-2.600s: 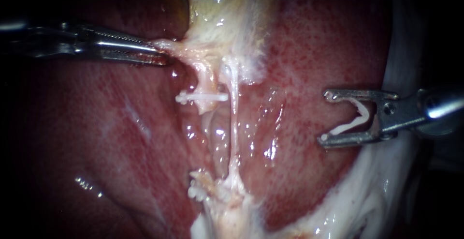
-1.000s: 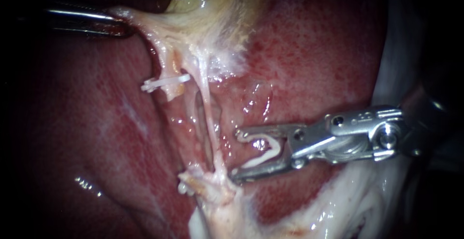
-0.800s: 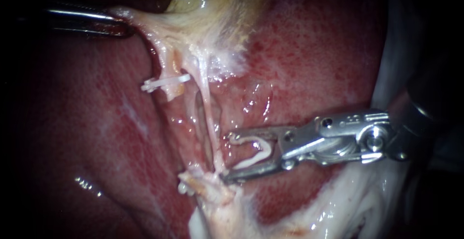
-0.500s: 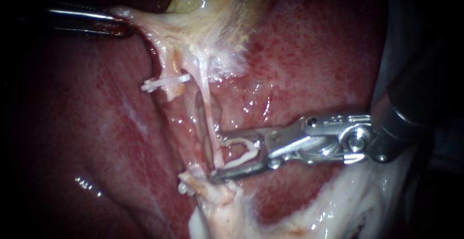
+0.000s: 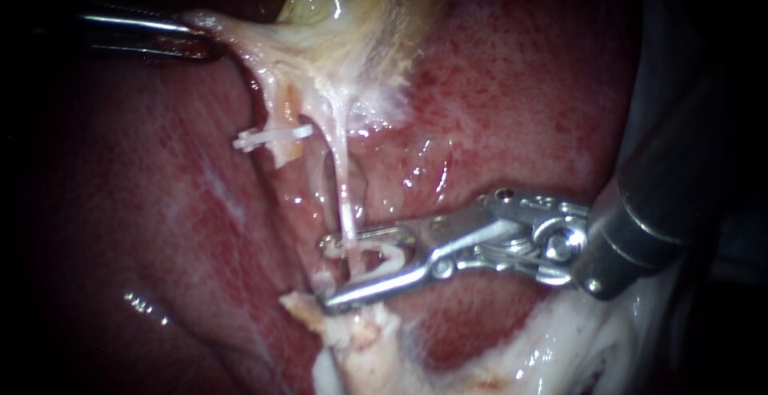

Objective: Clipping first clip right tube

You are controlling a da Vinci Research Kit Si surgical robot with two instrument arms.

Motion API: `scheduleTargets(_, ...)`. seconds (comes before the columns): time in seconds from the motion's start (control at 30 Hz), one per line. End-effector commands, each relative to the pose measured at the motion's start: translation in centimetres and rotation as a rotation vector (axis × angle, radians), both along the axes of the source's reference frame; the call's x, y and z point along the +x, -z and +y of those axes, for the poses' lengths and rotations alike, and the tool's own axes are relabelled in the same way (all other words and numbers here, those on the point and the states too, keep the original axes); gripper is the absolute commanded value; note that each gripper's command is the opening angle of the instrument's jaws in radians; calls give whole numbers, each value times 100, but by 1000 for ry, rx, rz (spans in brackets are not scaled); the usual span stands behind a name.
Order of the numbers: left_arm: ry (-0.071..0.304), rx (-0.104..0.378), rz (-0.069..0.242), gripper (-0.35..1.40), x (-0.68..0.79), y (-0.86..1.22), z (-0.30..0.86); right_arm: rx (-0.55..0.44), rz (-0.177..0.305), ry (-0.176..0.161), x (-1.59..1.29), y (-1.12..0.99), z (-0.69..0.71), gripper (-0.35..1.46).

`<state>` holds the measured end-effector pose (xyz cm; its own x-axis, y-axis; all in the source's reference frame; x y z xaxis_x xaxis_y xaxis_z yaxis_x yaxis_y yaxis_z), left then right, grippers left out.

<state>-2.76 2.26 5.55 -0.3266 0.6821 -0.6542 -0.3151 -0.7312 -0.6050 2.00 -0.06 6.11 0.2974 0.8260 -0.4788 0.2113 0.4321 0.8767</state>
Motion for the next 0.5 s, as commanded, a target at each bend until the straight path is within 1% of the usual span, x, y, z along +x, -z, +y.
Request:
scheduleTargets(0.03, 0, 0, 0, -35, 0, 0, 0, 7, 5, 8, 0, 2, 0, 48)
scheduleTargets(0.17, 0, 0, 0, -35, 0, 0, 0, 7, 24, 32, 0, 3, -1, 44)
scheduleTargets(0.27, 0, 0, 0, -35, 0, 0, 0, 7, 36, 52, -2, 2, 0, 35)
scheduleTargets(0.4, 0, 0, 0, -35, 0, 0, 0, 7, 47, 70, -7, 1, 0, 8)
scheduleTargets(0.5, 0, 0, 0, -35, 0, 0, 0, 7, 48, 71, -8, 2, 0, -7)
